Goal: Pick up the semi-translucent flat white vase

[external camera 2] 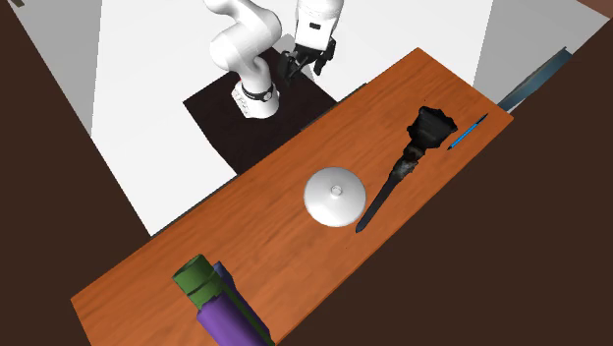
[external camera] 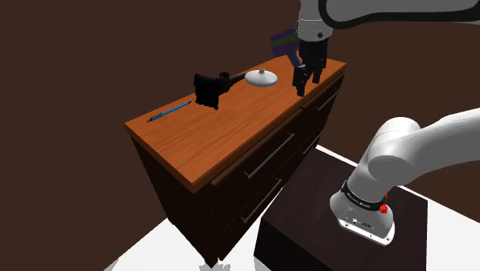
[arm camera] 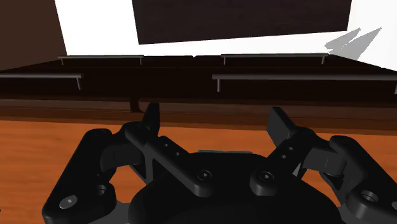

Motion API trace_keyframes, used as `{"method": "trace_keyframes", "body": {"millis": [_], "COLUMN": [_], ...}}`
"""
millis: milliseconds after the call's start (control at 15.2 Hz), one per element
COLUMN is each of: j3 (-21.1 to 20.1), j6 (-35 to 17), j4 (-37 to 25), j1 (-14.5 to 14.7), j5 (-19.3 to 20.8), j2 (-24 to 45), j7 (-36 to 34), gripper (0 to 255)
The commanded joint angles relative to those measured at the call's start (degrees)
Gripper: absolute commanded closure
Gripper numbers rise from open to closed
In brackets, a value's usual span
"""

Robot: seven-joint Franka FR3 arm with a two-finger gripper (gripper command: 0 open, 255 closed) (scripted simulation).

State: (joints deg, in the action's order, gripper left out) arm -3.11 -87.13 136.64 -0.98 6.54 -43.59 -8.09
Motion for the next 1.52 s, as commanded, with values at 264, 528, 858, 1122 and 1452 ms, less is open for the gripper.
{"method": "trace_keyframes", "body": {"millis": [264, 528, 858, 1122, 1452], "j3": [2.7, 5.2, 8.1, 10.1, 12.2], "j6": [-4.5, -8.1, -11.2, -12.5, -12.4], "j4": [-4.6, -10.2, -18.7, -26.7, -38.8], "j1": [-1.2, -2.0, -2.7, -3.3, -4.5], "j5": [1.1, 1.4, 0.7, -0.8, -3.8], "j2": [7.5, 15.1, 24.9, 32.9, 43.5], "j7": [2.3, 4.6, 7.8, 10.5, 14.2], "gripper": [0, 0, 0, 0, 0]}}
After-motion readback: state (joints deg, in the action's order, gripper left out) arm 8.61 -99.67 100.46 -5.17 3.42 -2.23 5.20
